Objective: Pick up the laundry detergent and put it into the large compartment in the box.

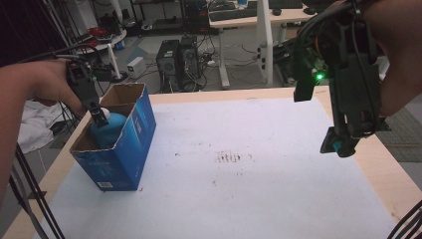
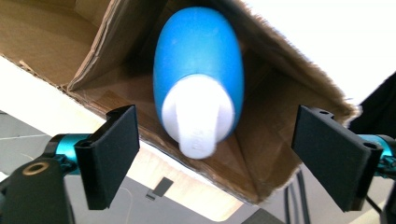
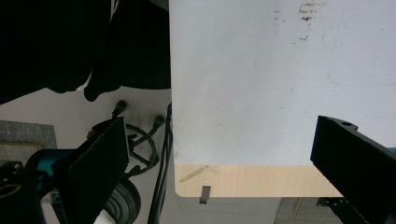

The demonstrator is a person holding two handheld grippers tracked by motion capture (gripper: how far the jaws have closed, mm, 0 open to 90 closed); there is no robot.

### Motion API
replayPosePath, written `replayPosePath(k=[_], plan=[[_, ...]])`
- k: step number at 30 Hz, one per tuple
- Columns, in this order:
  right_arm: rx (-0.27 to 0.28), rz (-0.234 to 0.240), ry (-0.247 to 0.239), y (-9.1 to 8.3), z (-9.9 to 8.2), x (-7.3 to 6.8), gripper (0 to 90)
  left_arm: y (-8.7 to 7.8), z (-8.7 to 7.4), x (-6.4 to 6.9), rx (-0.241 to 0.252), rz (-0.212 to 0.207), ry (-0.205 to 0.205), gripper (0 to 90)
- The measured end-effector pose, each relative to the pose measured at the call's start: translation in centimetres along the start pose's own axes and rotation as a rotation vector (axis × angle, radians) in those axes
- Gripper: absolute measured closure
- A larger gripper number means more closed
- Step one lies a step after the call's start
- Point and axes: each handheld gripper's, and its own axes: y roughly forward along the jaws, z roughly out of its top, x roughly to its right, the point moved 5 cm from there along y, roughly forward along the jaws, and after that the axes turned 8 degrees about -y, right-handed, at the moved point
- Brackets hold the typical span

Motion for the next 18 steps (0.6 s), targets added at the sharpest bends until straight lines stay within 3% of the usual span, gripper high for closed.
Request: replayPosePath(k=[12, 18], plan=[[0.0, 0.005, -0.001, 0.1, 0.0, 0.1, 3.5, -1.8, 0.9, 1.6, 0.044, 0.013, 0.036, 4.9], [0.001, 0.008, -0.002, 0.2, 0.1, 0.2, 3.5, -2.2, 1.3, 2.4, 0.043, 0.008, 0.064, 3.8]])
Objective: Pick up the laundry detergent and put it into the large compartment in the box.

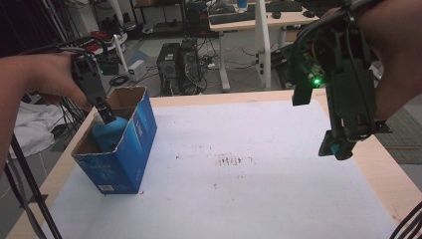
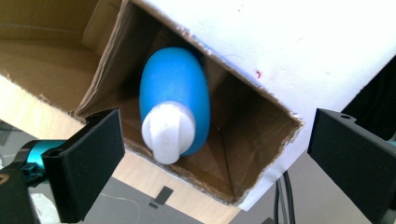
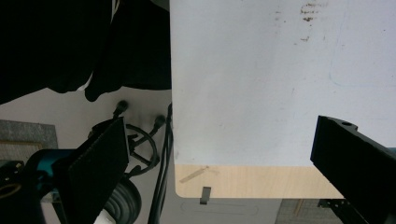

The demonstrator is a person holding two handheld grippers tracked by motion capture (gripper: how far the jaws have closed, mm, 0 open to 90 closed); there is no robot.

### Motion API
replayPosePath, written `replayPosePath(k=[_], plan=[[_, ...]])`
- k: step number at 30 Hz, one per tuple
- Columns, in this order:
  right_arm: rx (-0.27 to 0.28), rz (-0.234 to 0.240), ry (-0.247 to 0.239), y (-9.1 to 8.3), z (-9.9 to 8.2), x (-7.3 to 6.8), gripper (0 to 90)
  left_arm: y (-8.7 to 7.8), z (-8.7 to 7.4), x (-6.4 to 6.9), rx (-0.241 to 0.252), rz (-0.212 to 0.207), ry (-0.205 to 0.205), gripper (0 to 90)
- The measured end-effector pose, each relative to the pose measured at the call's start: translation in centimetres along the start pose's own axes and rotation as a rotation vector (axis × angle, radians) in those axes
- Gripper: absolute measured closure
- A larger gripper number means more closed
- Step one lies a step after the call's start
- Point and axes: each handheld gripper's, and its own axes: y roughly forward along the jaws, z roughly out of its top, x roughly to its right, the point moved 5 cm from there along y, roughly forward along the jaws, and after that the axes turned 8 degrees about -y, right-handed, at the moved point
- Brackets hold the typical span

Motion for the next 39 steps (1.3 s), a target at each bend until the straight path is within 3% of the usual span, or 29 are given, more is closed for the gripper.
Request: replayPosePath(k=[5, 12, 22, 27, 31, 39], plan=[[-0.001, 0.005, 0.0, 0.1, 0.1, 0.0, 3.5, -0.1, 0.3, 0.5, 0.002, 0.0, 0.015, 1.6], [0.003, 0.013, -0.003, 0.5, 0.2, 0.3, 3.5, -0.1, 1.7, 2.3, 0.017, -0.006, 0.084, 1.6], [-0.004, 0.02, 0.013, 0.6, 0.3, 0.4, 3.5, 0.1, 3.7, 5.6, -0.008, -0.073, 0.224, 1.6], [0.005, 0.019, 0.006, 0.7, 0.3, 0.4, 3.5, 0.5, 4.8, 6.9, -0.022, -0.071, 0.286, 1.6], [0.009, 0.016, 0.006, 0.7, 0.3, 0.5, 3.5, 1.0, 6.0, 7.5, -0.041, -0.047, 0.298, 1.6], [0.012, 0.015, 0.007, 0.7, 0.1, 0.9, 3.5, 2.6, 8.3, 9.0, -0.054, -0.066, 0.368, 1.6]])
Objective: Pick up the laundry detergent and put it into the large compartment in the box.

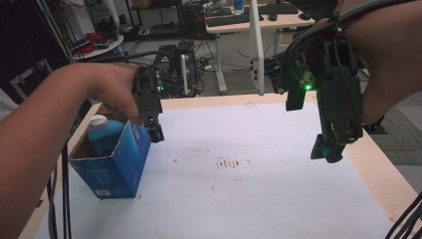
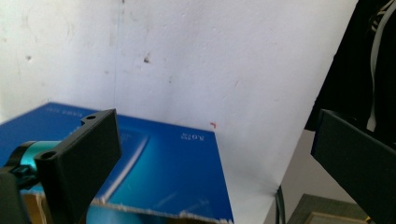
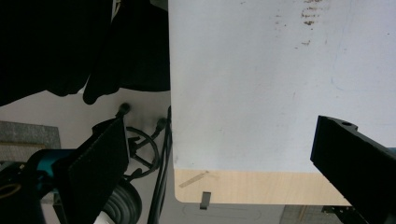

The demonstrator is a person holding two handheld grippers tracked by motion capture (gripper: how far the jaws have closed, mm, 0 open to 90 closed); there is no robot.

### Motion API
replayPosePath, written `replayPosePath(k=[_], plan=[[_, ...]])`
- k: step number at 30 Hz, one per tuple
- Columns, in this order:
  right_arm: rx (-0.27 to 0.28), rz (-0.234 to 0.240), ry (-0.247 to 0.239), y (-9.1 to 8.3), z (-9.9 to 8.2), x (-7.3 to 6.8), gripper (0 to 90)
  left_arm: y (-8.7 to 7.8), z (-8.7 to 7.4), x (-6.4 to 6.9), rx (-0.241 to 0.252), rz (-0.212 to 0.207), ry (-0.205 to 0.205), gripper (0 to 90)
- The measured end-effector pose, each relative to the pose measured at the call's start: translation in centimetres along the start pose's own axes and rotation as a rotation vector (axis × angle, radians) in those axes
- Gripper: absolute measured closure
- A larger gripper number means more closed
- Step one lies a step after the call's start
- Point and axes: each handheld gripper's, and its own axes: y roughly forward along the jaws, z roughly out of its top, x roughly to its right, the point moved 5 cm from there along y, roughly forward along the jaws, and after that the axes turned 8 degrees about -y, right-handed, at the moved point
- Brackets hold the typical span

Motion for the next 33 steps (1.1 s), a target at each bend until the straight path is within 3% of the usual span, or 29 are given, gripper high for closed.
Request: replayPosePath(k=[15, 33], plan=[[-0.013, 0.008, 0.02, 0.1, -0.5, 0.2, 3.6, 2.5, 1.7, -0.2, -0.011, -0.01, 0.022, 1.6], [-0.012, 0.007, 0.018, 0.2, -0.6, 0.3, 3.6, 2.4, 1.9, -0.2, -0.002, -0.004, 0.028, 1.6]])
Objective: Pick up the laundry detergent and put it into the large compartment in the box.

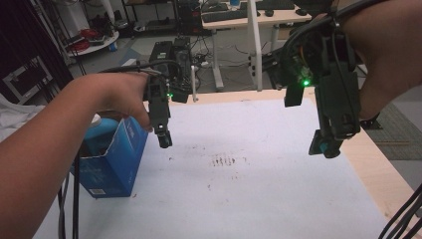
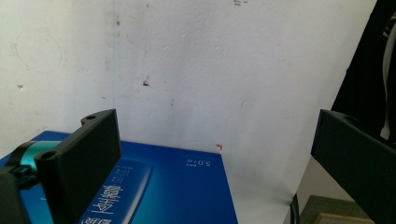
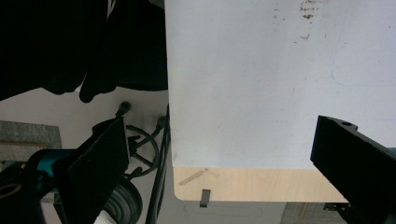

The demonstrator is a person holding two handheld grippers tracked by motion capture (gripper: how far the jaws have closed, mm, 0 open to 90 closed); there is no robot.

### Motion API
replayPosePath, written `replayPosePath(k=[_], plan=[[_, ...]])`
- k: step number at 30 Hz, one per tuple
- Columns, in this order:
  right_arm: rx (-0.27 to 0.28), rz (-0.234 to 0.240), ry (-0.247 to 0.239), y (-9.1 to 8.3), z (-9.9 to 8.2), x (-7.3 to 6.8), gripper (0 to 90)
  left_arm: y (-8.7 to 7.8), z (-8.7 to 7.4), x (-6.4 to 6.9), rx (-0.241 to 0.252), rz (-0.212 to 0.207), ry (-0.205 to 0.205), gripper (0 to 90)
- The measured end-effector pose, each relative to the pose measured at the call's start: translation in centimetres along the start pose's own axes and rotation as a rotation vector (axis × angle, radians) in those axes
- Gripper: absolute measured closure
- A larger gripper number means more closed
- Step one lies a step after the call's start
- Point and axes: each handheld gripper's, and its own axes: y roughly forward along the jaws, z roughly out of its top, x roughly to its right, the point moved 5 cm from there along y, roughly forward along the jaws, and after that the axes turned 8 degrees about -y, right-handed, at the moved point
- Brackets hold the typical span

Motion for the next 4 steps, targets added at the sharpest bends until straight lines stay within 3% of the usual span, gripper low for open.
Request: replayPosePath(k=[4], plan=[[0.016, -0.012, -0.009, -0.24, 0.02, 0.03, 3.5, 0.05, 0.04, 0.27, -0.001, 0.01, 0.003, 1.6]])
